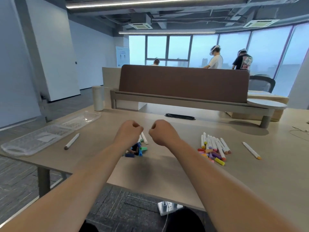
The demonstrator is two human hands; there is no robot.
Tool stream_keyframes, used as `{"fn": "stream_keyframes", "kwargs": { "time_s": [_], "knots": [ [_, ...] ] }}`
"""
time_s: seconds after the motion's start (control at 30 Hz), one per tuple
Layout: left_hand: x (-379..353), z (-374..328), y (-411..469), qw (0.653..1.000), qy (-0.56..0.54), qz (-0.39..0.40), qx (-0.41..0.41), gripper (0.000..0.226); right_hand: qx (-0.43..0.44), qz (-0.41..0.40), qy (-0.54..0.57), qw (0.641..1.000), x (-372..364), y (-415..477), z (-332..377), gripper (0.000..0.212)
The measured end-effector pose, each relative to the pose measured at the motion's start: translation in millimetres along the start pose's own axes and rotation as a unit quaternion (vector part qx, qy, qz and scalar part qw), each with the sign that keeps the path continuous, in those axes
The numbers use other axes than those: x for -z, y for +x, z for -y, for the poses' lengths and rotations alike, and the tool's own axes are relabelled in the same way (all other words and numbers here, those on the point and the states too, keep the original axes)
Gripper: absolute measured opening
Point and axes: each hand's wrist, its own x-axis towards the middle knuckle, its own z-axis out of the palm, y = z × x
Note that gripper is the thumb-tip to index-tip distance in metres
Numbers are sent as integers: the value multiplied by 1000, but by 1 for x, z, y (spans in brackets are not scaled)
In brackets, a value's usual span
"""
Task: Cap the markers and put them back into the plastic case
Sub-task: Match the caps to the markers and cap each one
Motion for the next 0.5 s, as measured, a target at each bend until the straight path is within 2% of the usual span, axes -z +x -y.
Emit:
{"fn": "stream_keyframes", "kwargs": {
  "time_s": [0.1, 0.2, 0.5],
  "knots": [
    [-24, -30, -6, 995, -99, 32, -6, 16, -7, -21, 13, 1000, 35, -13, -25, 21],
    [-60, -62, -13, 982, -170, 79, -14, 14, -29, -33, -5, 999, 66, -23, -64, 16],
    [-164, -124, -23, 967, -126, 209, -70, 18, -178, -54, 4, 983, 102, -21, -194, 18]
  ]
}}
